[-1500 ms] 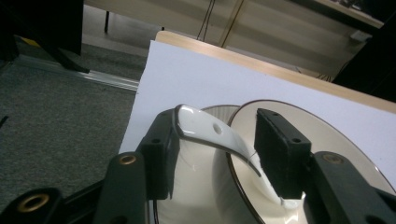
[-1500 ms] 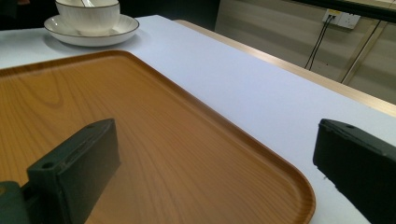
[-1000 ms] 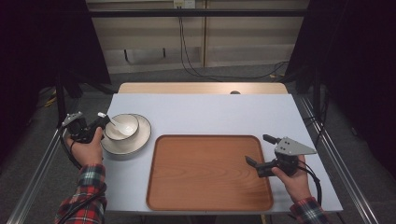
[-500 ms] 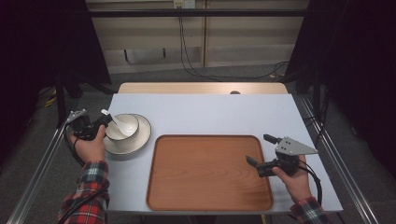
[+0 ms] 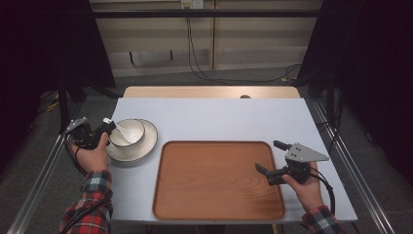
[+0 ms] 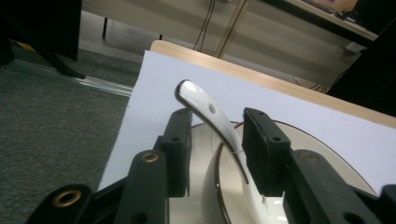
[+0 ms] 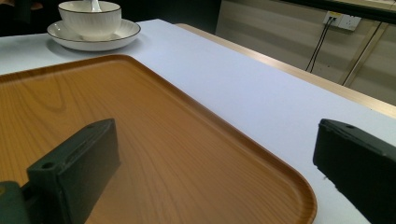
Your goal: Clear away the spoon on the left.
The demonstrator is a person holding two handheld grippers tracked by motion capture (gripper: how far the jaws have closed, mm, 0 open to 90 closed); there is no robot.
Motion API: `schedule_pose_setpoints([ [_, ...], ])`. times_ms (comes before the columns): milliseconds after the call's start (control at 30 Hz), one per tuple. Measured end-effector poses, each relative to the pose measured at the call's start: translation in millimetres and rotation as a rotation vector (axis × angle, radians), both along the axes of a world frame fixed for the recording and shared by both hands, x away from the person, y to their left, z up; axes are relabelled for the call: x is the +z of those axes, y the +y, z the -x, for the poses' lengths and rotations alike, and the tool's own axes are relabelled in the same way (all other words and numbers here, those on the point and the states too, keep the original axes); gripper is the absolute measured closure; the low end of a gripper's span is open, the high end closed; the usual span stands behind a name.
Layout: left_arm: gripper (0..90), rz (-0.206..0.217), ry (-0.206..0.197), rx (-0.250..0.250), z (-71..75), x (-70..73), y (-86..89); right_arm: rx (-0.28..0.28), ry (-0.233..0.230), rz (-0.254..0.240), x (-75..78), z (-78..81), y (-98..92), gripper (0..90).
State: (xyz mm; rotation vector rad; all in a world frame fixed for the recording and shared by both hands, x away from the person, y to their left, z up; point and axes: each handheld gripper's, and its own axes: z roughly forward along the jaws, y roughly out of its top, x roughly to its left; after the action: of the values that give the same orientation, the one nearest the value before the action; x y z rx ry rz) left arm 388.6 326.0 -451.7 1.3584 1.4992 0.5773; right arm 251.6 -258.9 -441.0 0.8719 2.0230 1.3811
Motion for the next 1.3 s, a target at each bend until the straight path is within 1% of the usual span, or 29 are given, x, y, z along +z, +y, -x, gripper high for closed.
schedule_pose_setpoints([
  [33,60.6,0.011,-0.002,-0.002,-0.9,-0.9,-1.1,0.0,0.0,-0.001,0.0,0.1,0.0,0.0],
  [67,59.1,0.002,0.002,0.002,-2.9,-2.7,-2.3,0.0,0.001,-0.002,0.0,0.1,-0.1,0.0],
  [100,58.2,0.001,0.001,0.012,-4.3,-4.0,-3.2,0.002,0.001,0.001,0.0,0.1,-0.4,0.0],
  [133,57.7,0.004,0.002,0.009,-5.9,-5.2,-3.3,-0.003,0.002,0.0,0.0,0.2,-0.5,0.0],
  [167,57.7,0.016,0.003,0.009,-7.8,-6.0,-4.2,0.0,0.001,-0.001,-0.1,0.1,-0.9,0.0],
  [233,57.4,0.025,0.003,0.001,-10.6,-7.6,-4.3,-0.002,0.004,0.003,-0.1,0.5,-1.2,0.0],
  [267,57.4,0.034,0.009,0.0,-11.9,-8.7,-4.4,0.003,0.003,0.005,-0.3,0.5,-1.4,0.0],
  [300,57.7,0.042,0.005,0.007,-12.9,-9.5,-4.3,0.004,0.003,0.005,-0.4,0.5,-1.2,0.0],
  [433,64.1,0.066,-0.013,0.022,-14.1,-10.4,-4.7,0.003,0.006,0.007,-0.7,0.9,-0.3,0.0],
  [600,72.4,0.071,-0.023,0.009,-12.8,-8.9,-4.1,0.004,0.005,0.007,-0.6,0.9,-0.3,0.0],
  [633,74.2,0.074,-0.037,0.01,-12.0,-6.1,-4.4,0.004,0.001,0.01,-0.5,0.8,-0.7,0.0],
  [667,75.6,0.074,-0.037,0.01,-12.0,-6.1,-4.4,0.004,0.001,0.01,-0.5,0.8,-0.7,0.0],
  [700,77.2,0.085,-0.044,0.007,-12.1,-4.4,-4.8,0.009,-0.002,0.008,-0.3,0.6,-1.1,0.0],
  [733,78.7,0.091,-0.045,-0.003,-11.1,-2.3,-4.5,0.007,0.005,0.004,-0.2,1.0,-1.2,0.0],
  [767,80.4,0.092,-0.069,0.001,-9.7,3.1,-6.0,0.007,0.003,0.005,-0.4,0.6,-1.3,0.0],
  [800,82.0,0.095,-0.078,-0.013,-9.3,5.2,-5.5,0.004,0.005,0.006,-0.4,0.7,-1.3,0.0],
  [833,83.8,0.095,-0.078,-0.013,-9.3,5.2,-5.5,0.004,0.005,0.006,-0.4,0.7,-1.3,0.0],
  [867,85.0,0.087,-0.096,-0.018,-8.0,12.5,-8.0,0.007,0.003,0.003,-0.6,0.5,-0.8,0.0],
  [933,85.1,0.092,-0.107,-0.035,-7.2,16.9,-8.4,0.004,0.003,0.005,-0.4,1.0,-0.2,0.0],
  [967,85.1,0.092,-0.107,-0.035,-7.2,16.9,-8.4,0.009,0.005,0.004,-0.4,1.1,-0.1,0.0],
  [1000,85.1,0.105,-0.111,-0.042,-6.4,19.6,-8.5,0.009,0.005,0.004,-0.4,1.1,-0.1,0.0],
  [1033,85.2,0.106,-0.113,-0.051,-6.1,21.9,-9.0,0.006,0.001,0.001,0.0,1.0,-0.3,0.0],
  [1067,85.2,0.109,-0.131,-0.053,-5.7,26.4,-11.4,0.012,0.001,0.0,0.1,0.8,-0.7,0.0],
  [1133,85.2,0.104,-0.132,-0.061,-5.0,29.1,-12.2,0.009,0.004,0.0,0.3,1.1,-1.2,0.0],
  [1167,85.2,0.108,-0.146,-0.068,-4.4,33.1,-14.3,-0.003,0.006,-0.006,0.5,1.2,-1.4,0.0],
  [1200,85.2,0.11,-0.149,-0.082,-3.9,35.9,-15.6,-0.006,0.004,-0.006,0.6,1.0,-1.6,0.0],
  [1233,85.2,0.119,-0.155,-0.085,-3.9,38.0,-17.3,-0.006,0.005,-0.005,0.6,1.1,-1.5,0.0],
  [1267,85.3,0.119,-0.155,-0.085,-3.9,38.0,-17.3,-0.006,0.005,-0.005,0.6,1.1,-1.5,0.0],
  [1300,85.2,0.108,-0.152,-0.106,-3.2,40.1,-17.1,-0.004,0.003,-0.007,0.5,1.0,-1.3,0.0],
])
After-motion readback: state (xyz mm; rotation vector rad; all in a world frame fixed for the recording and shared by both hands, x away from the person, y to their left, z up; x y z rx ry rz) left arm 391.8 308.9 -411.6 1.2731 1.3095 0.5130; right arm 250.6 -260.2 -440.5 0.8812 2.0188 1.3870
